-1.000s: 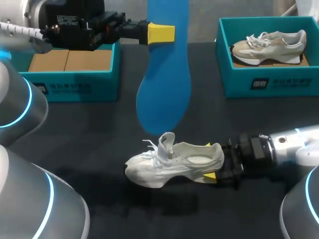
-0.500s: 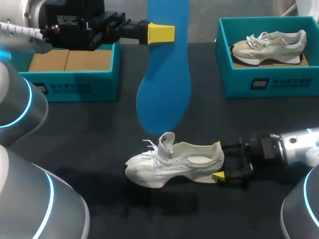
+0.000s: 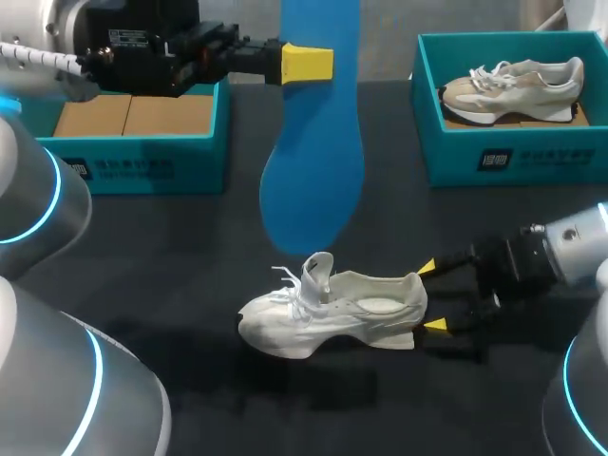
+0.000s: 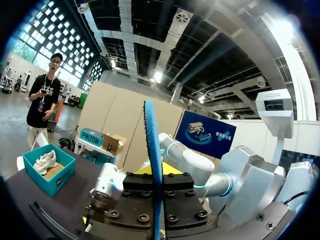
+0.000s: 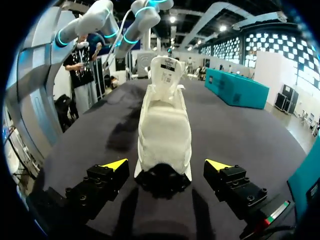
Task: Take the shoe out of the shoebox, open the shoe tongue, remove and reinsert the insole, then place the shoe into the shoebox
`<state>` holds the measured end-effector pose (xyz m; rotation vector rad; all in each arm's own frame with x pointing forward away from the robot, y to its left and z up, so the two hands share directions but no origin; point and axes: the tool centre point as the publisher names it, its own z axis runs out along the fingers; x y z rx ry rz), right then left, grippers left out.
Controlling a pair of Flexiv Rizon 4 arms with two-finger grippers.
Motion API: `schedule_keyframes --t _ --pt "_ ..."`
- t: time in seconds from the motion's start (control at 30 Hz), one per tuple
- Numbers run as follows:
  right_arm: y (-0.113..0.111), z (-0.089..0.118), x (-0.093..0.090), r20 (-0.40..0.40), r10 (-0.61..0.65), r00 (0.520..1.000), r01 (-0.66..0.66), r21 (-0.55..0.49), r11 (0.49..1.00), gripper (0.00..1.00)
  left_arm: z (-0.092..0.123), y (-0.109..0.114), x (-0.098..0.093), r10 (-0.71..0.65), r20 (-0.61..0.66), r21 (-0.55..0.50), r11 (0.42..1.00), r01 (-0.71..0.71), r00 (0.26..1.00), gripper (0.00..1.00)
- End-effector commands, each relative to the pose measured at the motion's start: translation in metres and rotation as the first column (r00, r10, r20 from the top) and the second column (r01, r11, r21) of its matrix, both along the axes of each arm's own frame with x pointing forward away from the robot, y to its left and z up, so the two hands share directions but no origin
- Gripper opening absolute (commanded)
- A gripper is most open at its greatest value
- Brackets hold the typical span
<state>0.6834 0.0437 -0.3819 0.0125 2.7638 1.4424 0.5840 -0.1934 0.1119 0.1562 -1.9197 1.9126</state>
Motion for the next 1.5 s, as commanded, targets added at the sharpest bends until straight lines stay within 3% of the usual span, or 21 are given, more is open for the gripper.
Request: schedule_keyframes --t 0.03,0.47,0.67,1.0,1.17,1.3,1.5 --pt "-0.001 0.014 0.002 -0.023 0.011 1.000 -0.016 -0.213 0.977 1.00 -0.001 0.000 0.000 -0.001 0.000 0.000 1.000 0.001 1.000 0.00" --pt "0.008 0.033 0.001 -0.007 0.011 1.000 -0.013 -0.491 0.871 1.00 -0.001 0.000 0.000 -0.001 0.000 0.000 1.000 0.001 1.000 0.00" --pt "0.011 0.038 0.001 -0.022 -0.004 1.000 -0.010 -0.639 0.769 1.00 -0.001 0.000 0.000 -0.001 0.000 0.000 1.000 0.001 1.000 0.00" --pt "0.011 0.045 -0.003 -0.007 -0.061 0.998 0.034 -0.767 0.641 1.00 -0.001 0.000 0.000 -0.001 0.000 0.000 1.000 0.001 1.000 0.00" --pt "0.015 0.048 -0.008 0.020 -0.070 0.997 0.056 -0.834 0.548 1.00 -0.001 0.000 0.000 -0.001 0.000 0.000 1.000 0.001 1.000 0.00" --pt "0.017 0.049 -0.010 0.027 -0.079 0.997 0.064 -0.855 0.515 1.00 -0.001 0.000 0.000 -0.001 0.000 0.000 1.000 0.001 1.000 0.00" --pt "0.021 0.049 -0.011 0.033 -0.088 0.996 0.074 -0.853 0.517 1.00 -0.001 0.000 0.000 -0.001 0.000 0.000 1.000 0.001 1.000 0.00"
